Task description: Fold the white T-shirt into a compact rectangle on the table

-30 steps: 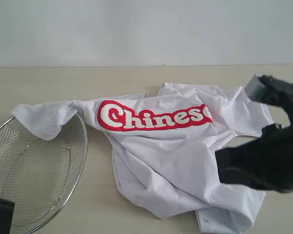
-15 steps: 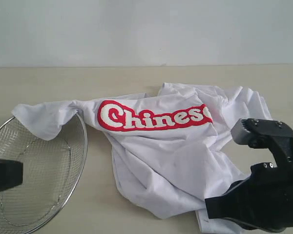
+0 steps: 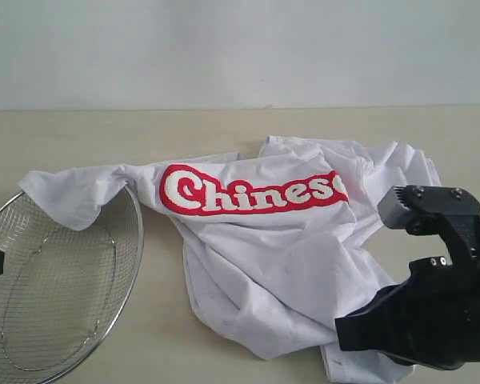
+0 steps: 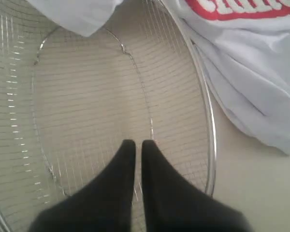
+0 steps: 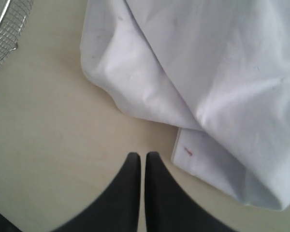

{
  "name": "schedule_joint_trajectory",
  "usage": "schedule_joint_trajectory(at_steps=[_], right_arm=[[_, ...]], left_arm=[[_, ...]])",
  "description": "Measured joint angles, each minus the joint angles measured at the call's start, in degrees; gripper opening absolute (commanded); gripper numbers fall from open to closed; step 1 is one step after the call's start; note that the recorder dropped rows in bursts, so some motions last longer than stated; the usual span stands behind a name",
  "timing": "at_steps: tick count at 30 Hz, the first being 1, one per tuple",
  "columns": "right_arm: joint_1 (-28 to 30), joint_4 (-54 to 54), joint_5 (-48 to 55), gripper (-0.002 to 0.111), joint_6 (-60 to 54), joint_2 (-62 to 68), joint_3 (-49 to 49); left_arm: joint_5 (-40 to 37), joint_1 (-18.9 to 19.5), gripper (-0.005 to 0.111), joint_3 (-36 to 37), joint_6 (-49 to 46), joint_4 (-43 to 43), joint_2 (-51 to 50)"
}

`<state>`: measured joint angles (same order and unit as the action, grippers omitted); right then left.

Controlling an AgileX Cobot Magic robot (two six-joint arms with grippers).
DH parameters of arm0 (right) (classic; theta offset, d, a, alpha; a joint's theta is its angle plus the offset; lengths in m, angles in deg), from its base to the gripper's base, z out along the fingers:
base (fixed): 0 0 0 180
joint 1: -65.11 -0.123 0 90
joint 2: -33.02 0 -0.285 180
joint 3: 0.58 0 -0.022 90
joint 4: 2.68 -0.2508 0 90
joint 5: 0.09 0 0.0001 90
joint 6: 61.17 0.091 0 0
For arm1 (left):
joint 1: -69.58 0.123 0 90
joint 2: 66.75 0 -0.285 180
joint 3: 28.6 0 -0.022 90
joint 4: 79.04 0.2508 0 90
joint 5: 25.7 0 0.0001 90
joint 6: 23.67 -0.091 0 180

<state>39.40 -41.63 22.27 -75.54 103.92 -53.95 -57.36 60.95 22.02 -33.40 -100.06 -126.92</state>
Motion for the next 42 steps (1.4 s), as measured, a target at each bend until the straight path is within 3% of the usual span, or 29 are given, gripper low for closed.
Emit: schedule_joint_trajectory(at_steps=[6,13,15,19,25,31,42], right_arm=[[0.0,0.0,-1.04,0.0,-0.65,0.0,0.0],[0.0,0.0,-1.17,0.0,-2.09,0.0,0.0],[0.0,0.0,-1.17,0.0,-2.37,0.0,0.0],[0.0,0.0,-1.6,0.0,-3.19,0.0,0.0],[0.0,0.0,-2.21,0.0,-3.6,0.0,0.0],[0.0,0.0,-2.43,0.0,-3.82,0.0,0.0],[0.0,0.0,-2.43,0.0,-4.63,0.0,0.0]], left_arm=[[5.6,0.0,0.007,-2.74,1.12,0.64,-7.14],[5.72,0.0,0.045,-8.67,1.12,3.08,-15.12],[5.49,0.0,0.049,-9.39,1.72,5.23,-16.18],[4.75,1.78,0.05,-9.72,7.47,12.95,-17.08],[0.55,7.72,0.05,-9.72,15.73,24.99,-17.31],[0.59,10.9,0.05,-9.72,16.72,27.0,-18.82],[4.05,11.31,0.05,-9.72,16.72,27.62,-30.03]])
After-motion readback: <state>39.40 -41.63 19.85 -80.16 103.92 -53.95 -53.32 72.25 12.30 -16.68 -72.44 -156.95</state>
